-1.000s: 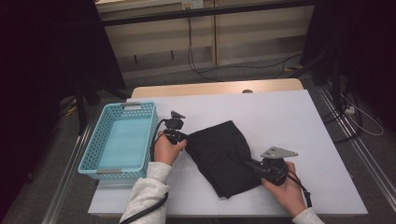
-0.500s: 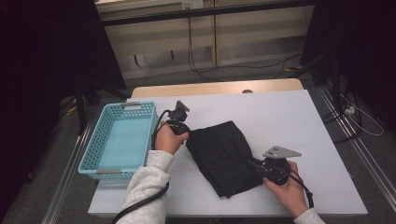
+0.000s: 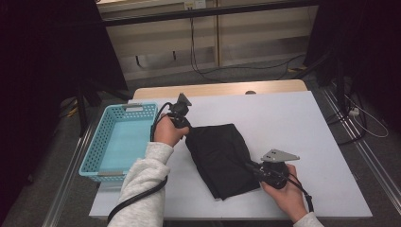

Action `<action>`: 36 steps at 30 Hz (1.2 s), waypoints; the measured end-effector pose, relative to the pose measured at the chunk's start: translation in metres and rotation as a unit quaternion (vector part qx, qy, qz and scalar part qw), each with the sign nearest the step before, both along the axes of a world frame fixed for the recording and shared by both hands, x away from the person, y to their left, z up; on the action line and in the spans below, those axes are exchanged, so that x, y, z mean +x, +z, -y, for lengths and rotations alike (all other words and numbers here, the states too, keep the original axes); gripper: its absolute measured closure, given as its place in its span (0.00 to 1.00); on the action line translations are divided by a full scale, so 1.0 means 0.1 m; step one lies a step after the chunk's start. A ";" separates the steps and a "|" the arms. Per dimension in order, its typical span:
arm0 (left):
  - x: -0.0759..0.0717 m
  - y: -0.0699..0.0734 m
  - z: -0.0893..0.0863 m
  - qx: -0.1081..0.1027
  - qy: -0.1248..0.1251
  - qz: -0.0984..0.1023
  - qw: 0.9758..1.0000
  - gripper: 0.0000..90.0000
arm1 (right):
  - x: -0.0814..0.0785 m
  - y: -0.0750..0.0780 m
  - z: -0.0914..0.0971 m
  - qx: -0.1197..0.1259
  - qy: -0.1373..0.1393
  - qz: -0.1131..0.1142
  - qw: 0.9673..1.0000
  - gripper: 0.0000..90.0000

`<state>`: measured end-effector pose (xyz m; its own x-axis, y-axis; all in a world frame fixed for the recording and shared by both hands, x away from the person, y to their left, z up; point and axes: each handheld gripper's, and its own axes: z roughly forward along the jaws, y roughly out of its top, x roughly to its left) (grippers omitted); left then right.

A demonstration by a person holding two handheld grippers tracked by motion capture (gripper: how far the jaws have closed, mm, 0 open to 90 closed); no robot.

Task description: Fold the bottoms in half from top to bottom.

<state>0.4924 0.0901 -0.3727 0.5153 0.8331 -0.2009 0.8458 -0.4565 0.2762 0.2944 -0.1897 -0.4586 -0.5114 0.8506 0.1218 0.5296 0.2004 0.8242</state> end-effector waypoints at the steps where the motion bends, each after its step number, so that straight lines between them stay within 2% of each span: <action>1: 0.00 0.03 0.00 0.002 -0.003 -0.001 1.000 0.93 | 0.00 0.00 -0.01 0.001 0.001 0.001 1.000 0.91; 5: 0.02 0.11 0.00 0.013 -0.008 0.000 1.000 0.93 | 0.00 0.03 -0.04 0.008 0.001 0.007 1.000 0.91; 19: 0.09 0.34 -0.04 0.026 -0.010 0.006 1.000 0.93 | 0.03 0.07 -0.17 0.020 0.015 0.018 1.000 0.91; 26: 0.10 0.40 -0.09 0.039 -0.005 0.002 0.999 0.93 | 0.03 0.11 -0.24 0.027 0.026 0.026 0.999 0.91; 36: 0.13 0.55 -0.13 0.057 -0.009 -0.009 0.998 0.94 | 0.04 0.15 -0.31 0.034 0.032 0.032 0.998 0.91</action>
<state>0.5058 0.1035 -0.3175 0.5281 0.8413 -0.1154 0.8412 -0.4997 0.2064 0.2984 -0.1582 -0.4439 -0.5736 0.8065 0.1433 0.4628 0.1747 0.8691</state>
